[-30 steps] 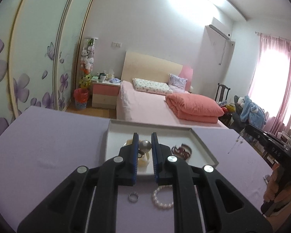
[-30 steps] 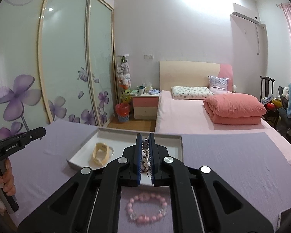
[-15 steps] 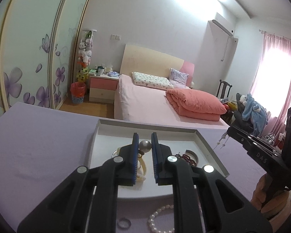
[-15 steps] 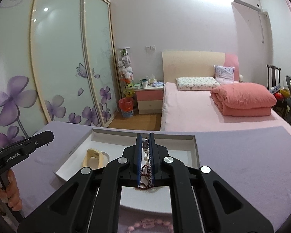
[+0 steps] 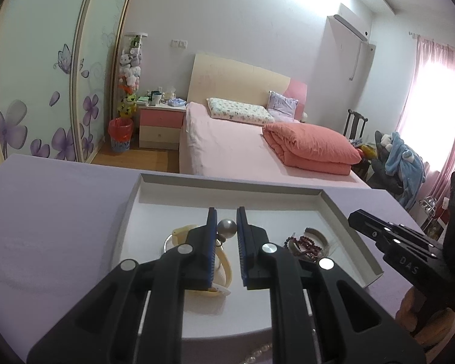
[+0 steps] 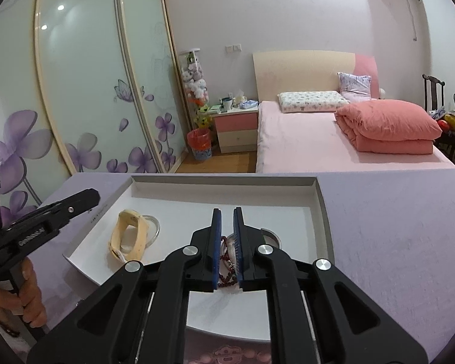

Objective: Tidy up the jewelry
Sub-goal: 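Open the right gripper over the tray while the left opens to drop the stud, then withdraw from the tray and move the right gripper to the pink bead bracelet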

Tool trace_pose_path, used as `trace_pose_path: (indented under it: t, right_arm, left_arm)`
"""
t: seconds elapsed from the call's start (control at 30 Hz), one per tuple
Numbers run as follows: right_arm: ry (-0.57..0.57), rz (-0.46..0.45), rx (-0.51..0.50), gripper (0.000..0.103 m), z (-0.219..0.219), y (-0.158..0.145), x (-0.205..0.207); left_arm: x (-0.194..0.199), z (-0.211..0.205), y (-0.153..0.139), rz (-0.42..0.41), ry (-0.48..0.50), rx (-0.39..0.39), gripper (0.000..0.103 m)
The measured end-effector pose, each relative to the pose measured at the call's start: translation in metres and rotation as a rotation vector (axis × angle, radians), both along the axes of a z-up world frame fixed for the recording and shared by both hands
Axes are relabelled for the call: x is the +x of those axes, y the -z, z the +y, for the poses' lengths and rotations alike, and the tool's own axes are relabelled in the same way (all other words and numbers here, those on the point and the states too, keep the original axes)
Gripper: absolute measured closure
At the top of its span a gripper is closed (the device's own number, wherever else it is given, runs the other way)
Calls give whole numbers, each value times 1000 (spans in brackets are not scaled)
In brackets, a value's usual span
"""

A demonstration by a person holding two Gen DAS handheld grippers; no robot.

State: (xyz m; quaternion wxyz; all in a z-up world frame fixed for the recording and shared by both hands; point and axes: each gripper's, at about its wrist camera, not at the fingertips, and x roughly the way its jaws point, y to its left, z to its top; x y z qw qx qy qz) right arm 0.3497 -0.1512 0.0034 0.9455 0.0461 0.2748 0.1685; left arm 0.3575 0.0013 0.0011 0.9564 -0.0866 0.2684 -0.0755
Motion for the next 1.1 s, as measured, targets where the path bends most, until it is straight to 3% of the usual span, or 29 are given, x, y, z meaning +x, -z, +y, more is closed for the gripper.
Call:
trace_pose_path:
  t: [0.03, 0.1, 0.57, 0.9, 1.1]
  right_arm:
    - [0, 2, 1, 75, 2, 0, 2]
    - [4, 0, 7, 66, -1, 0, 2]
    - [-17, 21, -3, 66, 4, 5, 7]
    - [-23, 33, -16, 66, 9, 9, 10]
    - [-23, 35, -16, 66, 8, 10, 9]
  left_arm:
    - [1, 0, 3, 3, 1, 2, 89]
    - [3, -2, 8, 9, 3, 6, 89]
    - [24, -7, 25, 46, -13, 21, 89]
    - [25, 5, 29, 58, -35, -20, 72]
    - [26, 7, 30, 59, -37, -26, 71]
